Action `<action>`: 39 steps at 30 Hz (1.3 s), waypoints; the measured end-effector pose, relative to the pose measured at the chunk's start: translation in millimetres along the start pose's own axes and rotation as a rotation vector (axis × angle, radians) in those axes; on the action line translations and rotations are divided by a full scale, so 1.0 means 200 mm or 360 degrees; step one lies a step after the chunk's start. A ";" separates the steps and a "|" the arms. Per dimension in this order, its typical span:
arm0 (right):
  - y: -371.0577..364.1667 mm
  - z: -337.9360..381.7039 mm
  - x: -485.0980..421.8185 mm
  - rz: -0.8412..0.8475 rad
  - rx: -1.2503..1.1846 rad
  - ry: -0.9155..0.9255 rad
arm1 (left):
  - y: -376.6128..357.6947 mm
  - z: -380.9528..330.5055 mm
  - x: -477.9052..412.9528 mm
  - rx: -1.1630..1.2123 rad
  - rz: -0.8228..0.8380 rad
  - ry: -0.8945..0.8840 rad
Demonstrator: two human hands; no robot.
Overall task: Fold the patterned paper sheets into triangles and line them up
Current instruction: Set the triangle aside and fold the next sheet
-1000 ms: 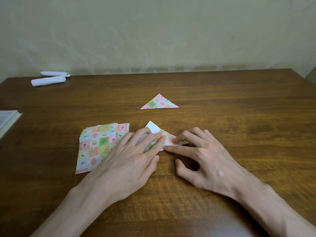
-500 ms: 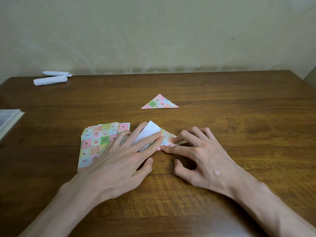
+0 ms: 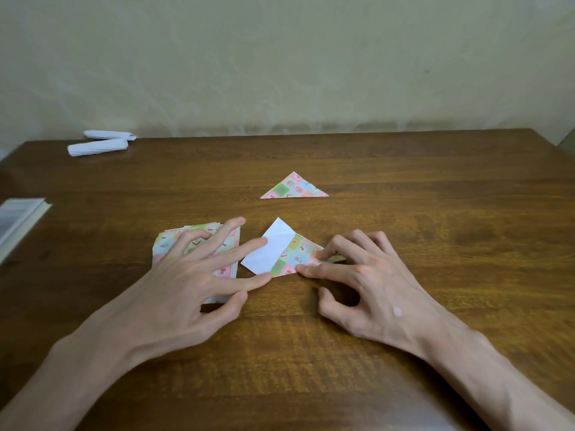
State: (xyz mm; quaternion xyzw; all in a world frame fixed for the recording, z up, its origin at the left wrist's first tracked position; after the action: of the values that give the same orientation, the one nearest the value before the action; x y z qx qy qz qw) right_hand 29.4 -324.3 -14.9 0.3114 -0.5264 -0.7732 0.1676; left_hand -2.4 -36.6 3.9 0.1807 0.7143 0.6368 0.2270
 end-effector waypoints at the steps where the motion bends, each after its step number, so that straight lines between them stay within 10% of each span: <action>1: 0.00 0.00 0.00 0.0000 0.0006 0.0002 | -0.01 -0.01 -0.01 0.0017 -0.0004 0.0032; 39: -0.04 0.05 -0.03 -0.0076 -0.0004 -0.0004 | -0.08 -0.09 -0.08 0.0095 -0.0093 0.0028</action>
State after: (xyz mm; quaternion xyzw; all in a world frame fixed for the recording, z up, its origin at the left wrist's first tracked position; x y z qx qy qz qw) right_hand 28.6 -310.4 -18.4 0.3227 -0.5179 -0.7781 0.1490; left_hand 1.4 -61.2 -9.2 0.1609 0.7399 0.6099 0.2338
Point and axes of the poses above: each hand's wrist, its own x-axis away from the middle knuckle, its own y-axis out of the back of the hand, z = x × y, the point moved 1 cm from there along -x, towards the middle knuckle, and after that the axes turned 3 degrees about -z, right-handed, at the moved point
